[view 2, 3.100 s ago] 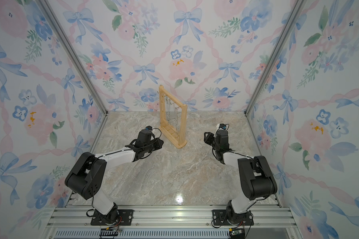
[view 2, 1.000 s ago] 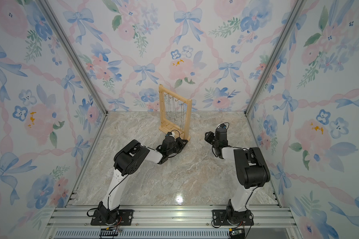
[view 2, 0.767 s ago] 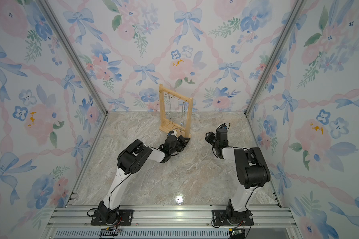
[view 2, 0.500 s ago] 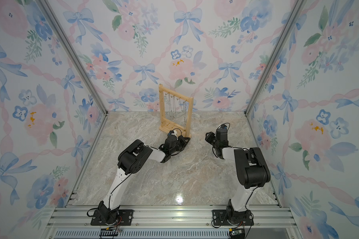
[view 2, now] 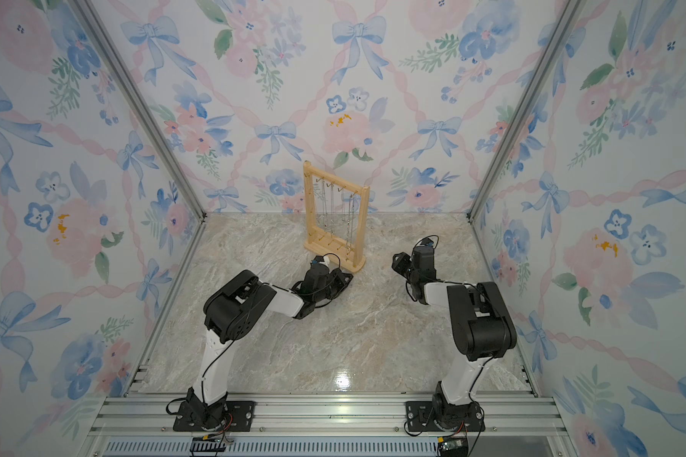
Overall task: Take the necklace off the jewelry display stand
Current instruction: Adjust the stand at the center of the board.
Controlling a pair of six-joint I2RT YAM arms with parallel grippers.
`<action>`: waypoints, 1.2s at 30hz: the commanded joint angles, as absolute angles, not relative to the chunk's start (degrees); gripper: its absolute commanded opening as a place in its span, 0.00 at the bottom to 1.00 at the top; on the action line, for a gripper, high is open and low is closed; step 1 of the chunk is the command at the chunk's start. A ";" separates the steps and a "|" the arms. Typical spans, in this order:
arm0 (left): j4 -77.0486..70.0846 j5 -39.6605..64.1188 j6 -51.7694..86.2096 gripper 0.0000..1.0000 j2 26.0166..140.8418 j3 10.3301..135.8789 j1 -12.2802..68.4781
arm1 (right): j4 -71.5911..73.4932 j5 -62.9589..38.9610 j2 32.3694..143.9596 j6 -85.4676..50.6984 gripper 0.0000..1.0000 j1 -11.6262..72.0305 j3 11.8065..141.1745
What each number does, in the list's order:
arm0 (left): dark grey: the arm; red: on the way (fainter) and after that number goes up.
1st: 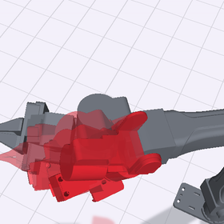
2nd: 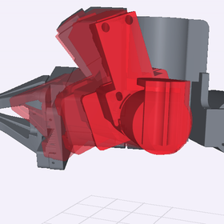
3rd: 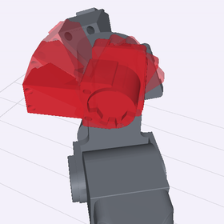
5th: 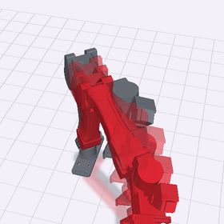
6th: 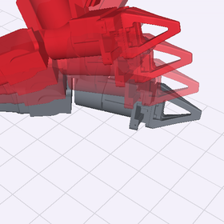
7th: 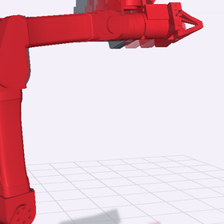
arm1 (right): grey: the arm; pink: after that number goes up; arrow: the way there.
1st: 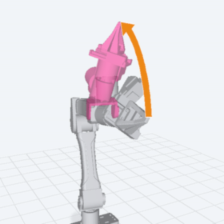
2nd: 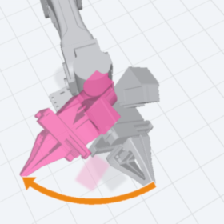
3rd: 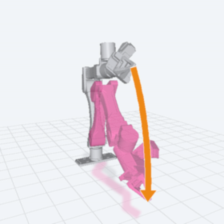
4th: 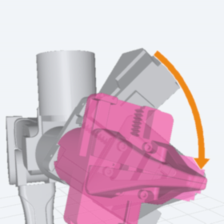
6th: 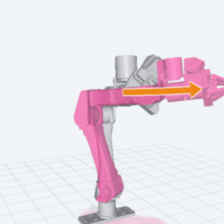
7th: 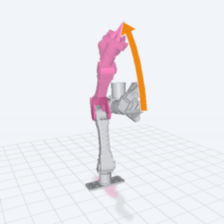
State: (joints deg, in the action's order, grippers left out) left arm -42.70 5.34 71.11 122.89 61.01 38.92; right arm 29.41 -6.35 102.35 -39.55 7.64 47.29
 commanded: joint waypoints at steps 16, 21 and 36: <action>-7.40 -9.07 41.61 0.00 125.70 78.33 37.05 | 28.83 -4.00 100.63 -37.26 0.44 8.79 46.30; -6.95 -8.81 41.10 0.00 127.90 80.18 37.17 | 28.76 -3.84 100.46 -37.05 0.44 8.83 46.16; -6.08 -12.86 36.93 0.00 133.35 87.00 39.04 | 28.30 -3.32 100.72 -36.91 0.45 8.96 46.59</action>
